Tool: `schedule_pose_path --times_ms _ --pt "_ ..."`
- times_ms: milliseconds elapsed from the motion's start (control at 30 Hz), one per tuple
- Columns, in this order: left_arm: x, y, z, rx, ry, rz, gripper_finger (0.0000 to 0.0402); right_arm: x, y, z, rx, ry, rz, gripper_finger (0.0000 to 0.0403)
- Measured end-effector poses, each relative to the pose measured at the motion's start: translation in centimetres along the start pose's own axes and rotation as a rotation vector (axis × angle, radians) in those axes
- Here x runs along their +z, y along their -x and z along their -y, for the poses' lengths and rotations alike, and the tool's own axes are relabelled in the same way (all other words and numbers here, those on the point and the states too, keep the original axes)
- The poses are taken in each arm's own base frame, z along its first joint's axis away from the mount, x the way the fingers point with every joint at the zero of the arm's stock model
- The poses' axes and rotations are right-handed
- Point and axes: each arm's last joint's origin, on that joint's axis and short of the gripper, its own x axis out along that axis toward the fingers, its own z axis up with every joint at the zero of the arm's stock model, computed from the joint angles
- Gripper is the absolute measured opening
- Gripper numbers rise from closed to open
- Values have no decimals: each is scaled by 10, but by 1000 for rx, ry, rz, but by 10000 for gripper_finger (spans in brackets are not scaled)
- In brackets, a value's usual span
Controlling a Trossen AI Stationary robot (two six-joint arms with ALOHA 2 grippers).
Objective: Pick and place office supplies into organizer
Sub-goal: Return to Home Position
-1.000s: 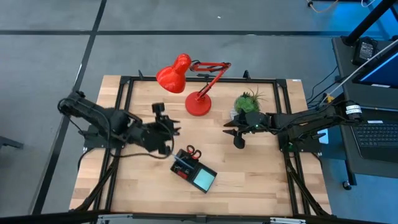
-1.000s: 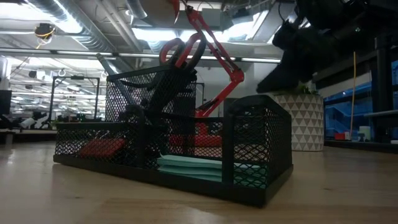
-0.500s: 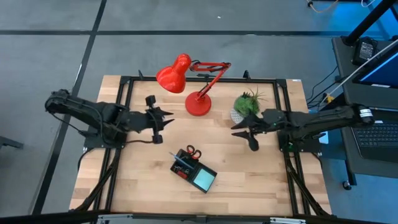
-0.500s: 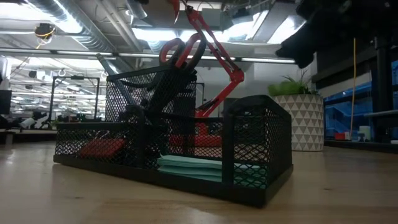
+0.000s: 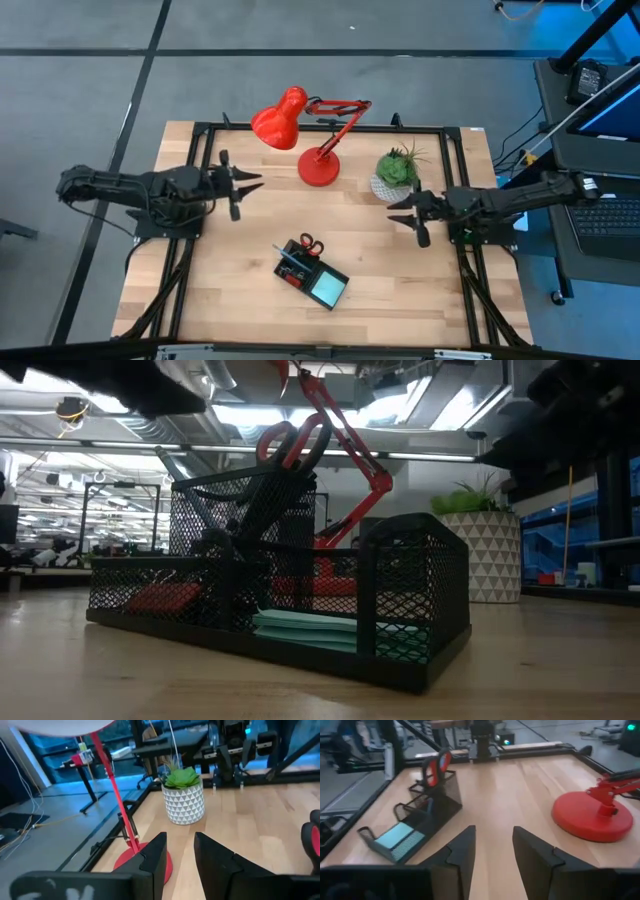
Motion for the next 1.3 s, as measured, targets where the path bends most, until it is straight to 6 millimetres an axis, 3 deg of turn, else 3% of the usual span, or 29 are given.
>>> schedule_pose_path --times_ms 367,967,1300 --pt "-36 13 -21 25 68 107 93 -18 14 3 47 38 56 133" --pt "-91 13 -37 100 165 103 93 -39 28 8 53 35 127 133" --pt "-101 20 -42 130 175 112 93 -36 31 8 57 59 171 133"
